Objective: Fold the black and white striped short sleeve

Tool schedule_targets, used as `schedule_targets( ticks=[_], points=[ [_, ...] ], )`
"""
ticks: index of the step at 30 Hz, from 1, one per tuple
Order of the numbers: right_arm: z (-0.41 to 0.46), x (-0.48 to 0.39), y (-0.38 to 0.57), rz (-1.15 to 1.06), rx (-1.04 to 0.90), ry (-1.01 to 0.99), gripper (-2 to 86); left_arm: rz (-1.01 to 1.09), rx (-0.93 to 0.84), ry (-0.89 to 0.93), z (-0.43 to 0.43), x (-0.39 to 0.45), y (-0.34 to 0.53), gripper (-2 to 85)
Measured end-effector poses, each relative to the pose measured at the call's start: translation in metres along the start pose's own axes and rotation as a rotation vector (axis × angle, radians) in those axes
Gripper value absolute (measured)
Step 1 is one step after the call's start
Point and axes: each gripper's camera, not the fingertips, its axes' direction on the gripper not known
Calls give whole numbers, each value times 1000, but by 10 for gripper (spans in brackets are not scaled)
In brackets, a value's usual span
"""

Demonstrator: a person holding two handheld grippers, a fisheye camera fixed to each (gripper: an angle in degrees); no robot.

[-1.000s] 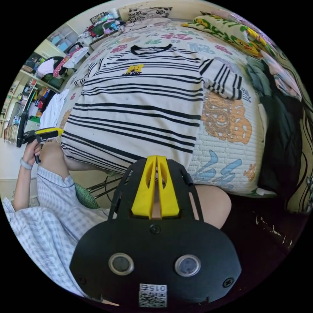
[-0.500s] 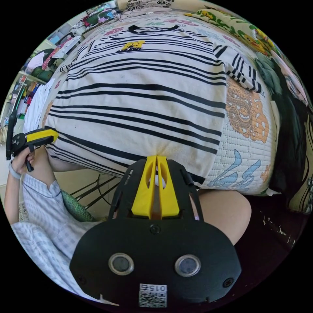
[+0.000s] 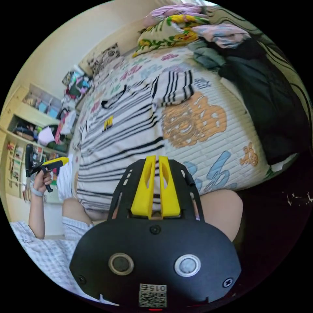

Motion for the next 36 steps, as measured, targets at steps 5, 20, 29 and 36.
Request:
schedule_targets(
  ticks=[5,20,29,36],
  points=[
    [-19,59,-39,100,115,-38,70,254,104,15,19,74,-138,76],
    [25,143,-118,156,99,-148,88,362,24,82,198,233,-373,96],
    [41,125,-127,91,121,-148,13,373,75,25,191,206,-371,23],
    [14,51,-128,-127,206,-176,4,200,430,332,43,79,-309,12]
  ],
)
